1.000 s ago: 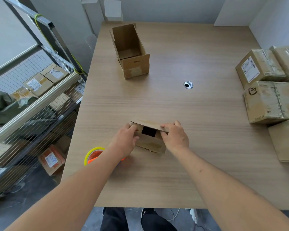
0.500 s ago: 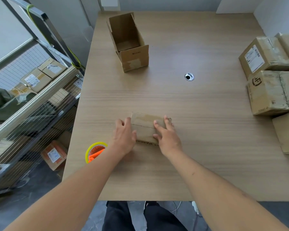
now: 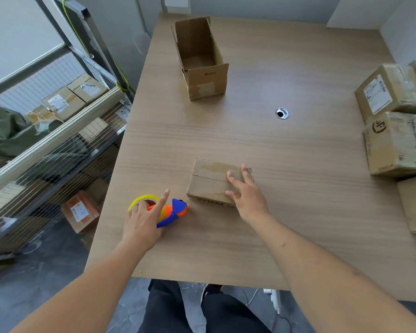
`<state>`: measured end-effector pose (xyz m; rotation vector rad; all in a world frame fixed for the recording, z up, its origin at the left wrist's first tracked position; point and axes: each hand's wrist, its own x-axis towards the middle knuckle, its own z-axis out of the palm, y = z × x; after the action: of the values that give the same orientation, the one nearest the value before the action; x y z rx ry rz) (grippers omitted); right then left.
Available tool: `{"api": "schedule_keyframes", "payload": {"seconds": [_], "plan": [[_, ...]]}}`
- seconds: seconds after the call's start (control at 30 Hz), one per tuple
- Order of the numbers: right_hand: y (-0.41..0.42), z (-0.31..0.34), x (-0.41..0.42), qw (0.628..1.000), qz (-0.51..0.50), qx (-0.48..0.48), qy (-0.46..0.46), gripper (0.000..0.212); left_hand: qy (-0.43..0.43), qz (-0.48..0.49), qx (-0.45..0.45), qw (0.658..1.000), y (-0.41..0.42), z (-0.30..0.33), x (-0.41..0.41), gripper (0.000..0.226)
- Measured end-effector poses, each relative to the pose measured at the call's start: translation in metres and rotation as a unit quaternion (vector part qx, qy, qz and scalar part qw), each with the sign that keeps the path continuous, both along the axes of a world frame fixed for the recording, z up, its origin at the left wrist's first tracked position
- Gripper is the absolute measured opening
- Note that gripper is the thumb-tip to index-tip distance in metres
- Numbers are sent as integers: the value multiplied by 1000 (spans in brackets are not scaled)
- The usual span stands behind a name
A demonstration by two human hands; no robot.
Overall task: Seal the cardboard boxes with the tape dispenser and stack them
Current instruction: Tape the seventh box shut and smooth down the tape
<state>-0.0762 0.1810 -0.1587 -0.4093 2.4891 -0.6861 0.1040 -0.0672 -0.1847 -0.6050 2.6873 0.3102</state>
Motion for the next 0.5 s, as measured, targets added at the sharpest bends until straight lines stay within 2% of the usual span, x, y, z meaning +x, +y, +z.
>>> {"api": "schedule_keyframes", "payload": {"seconds": [0.07, 0.2, 0.3, 0.4, 0.5], "plan": [[1, -1, -1, 1000, 3, -1, 3, 59, 55, -14, 17, 998, -1, -4, 7, 119], [4, -8, -1, 1000, 3, -16, 11, 58, 202, 8, 153, 967, -14, 5, 13, 107], [6, -18, 4, 997, 17, -70, 26, 58, 273, -71, 161, 946, -17, 28, -3, 95], [3, -25, 17, 994, 41, -97, 22, 60, 288, -146, 136, 937, -15, 51, -27, 93], [4, -25, 23, 991, 47, -121, 10, 61, 234, -246, 89, 936, -11, 60, -49, 91]]}}
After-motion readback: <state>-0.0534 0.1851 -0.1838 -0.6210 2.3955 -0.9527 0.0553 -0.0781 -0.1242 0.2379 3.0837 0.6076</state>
